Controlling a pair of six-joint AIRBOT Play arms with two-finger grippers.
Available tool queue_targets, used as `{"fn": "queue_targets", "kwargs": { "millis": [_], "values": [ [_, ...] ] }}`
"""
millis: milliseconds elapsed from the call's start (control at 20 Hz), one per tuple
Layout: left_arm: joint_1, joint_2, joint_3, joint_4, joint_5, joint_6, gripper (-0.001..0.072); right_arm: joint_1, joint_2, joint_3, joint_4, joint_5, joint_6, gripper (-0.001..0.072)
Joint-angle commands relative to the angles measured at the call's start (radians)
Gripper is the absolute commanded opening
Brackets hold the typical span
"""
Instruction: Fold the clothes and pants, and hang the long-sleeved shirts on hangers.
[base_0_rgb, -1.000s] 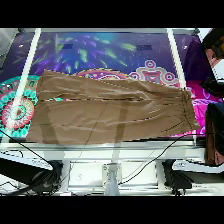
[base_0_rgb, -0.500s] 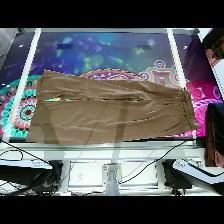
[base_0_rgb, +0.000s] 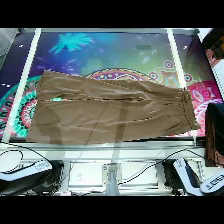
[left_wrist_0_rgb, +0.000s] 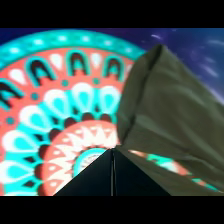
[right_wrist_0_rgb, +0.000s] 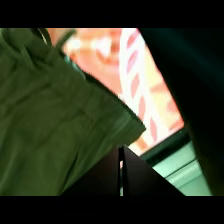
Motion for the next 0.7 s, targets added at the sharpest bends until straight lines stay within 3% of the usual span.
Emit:
{"fn": "queue_targets", "kwargs": {
  "millis": [0,100,150,300,450,650],
  "values": [
    [0.018,0.188,-0.322,0.144,0.18,0.064,0.001,-0.03,0.127,-0.231,0.068,0.014,-0.026,0.0078],
    [0.031,0.249,-0.496,0.156,0.245,0.064,0.0011,-0.03,0.157,-0.313,0.081,0.021,0.05,0.0445],
    [0.031,0.259,-0.555,0.156,0.272,0.064,0.0012,-0.03,0.161,-0.339,0.089,0.033,0.088,0.0531],
    [0.03,0.259,-0.681,0.042,0.382,0.064,0.0012,-0.03,0.159,-0.394,0.099,0.024,0.145,0.054],
    [0.03,0.259,-0.732,-0.056,0.446,0.068,0.0012,-0.03,0.159,-0.462,0.1,-0.109,0.196,0.0548],
    [0.03,0.259,-0.733,-0.058,0.448,0.072,0.0012,-0.03,0.159,-0.566,0.098,-0.282,0.243,0.0549]
  ]
}}
